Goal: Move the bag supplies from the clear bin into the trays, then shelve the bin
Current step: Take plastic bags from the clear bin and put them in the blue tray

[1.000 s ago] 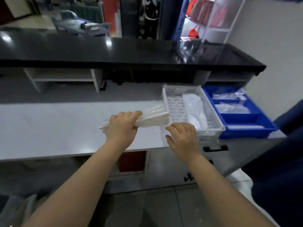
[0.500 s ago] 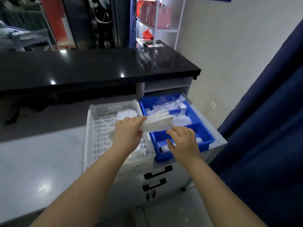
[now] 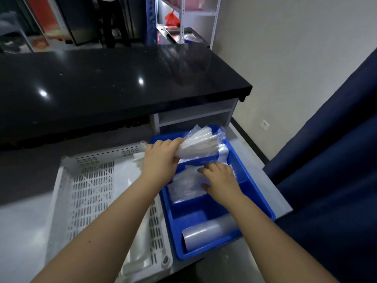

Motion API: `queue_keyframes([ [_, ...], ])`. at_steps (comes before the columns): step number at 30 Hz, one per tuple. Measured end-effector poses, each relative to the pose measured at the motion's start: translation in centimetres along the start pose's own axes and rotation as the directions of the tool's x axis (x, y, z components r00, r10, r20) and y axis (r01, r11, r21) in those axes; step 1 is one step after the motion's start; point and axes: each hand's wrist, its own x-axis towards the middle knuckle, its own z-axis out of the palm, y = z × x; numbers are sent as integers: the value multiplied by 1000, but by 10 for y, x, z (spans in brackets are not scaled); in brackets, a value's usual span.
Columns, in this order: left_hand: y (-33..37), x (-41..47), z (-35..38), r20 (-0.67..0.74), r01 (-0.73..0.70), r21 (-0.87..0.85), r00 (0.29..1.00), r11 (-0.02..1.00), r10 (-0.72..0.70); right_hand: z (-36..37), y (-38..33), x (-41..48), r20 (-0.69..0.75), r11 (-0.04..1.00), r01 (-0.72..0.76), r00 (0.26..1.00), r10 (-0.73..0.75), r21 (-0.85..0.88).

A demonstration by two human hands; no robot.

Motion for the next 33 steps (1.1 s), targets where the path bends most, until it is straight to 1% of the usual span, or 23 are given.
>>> queue_keyframes([
  [3,4,19,9,-6,20,27,1000,999,-20,10,15,29,164,999,37,986,-34,-17],
  [7,13,31,21,-43,91,30,995,995,-89,24,30,56,380,993,121,918,-111,-2],
  [13,33,29,31,-102,251,64,964,966,-244,35,38,63,469,974,204,854,-225,97],
  [15,39,28,32,-121,297,68,950,953,-288,32,39,62,491,955,265,820,-295,132],
  [17,44,27,29,-141,332,67,937,941,-320,26,42,61,436,917,372,808,-396,144],
  [20,48,23,22,-143,370,61,922,927,-359,9,45,55,238,845,525,812,-533,102],
  [23,48,22,10,-105,373,33,924,927,-368,-15,46,49,93,802,593,796,-598,75],
  [27,51,29,-9,-55,343,19,938,939,-342,-51,57,41,15,798,602,798,-602,23],
  [30,57,37,-17,-22,314,-19,949,949,-314,-77,74,35,-17,845,535,845,-535,-23],
  [33,66,45,-12,35,289,-48,957,956,-287,-99,97,26,-46,894,447,893,-448,-31],
])
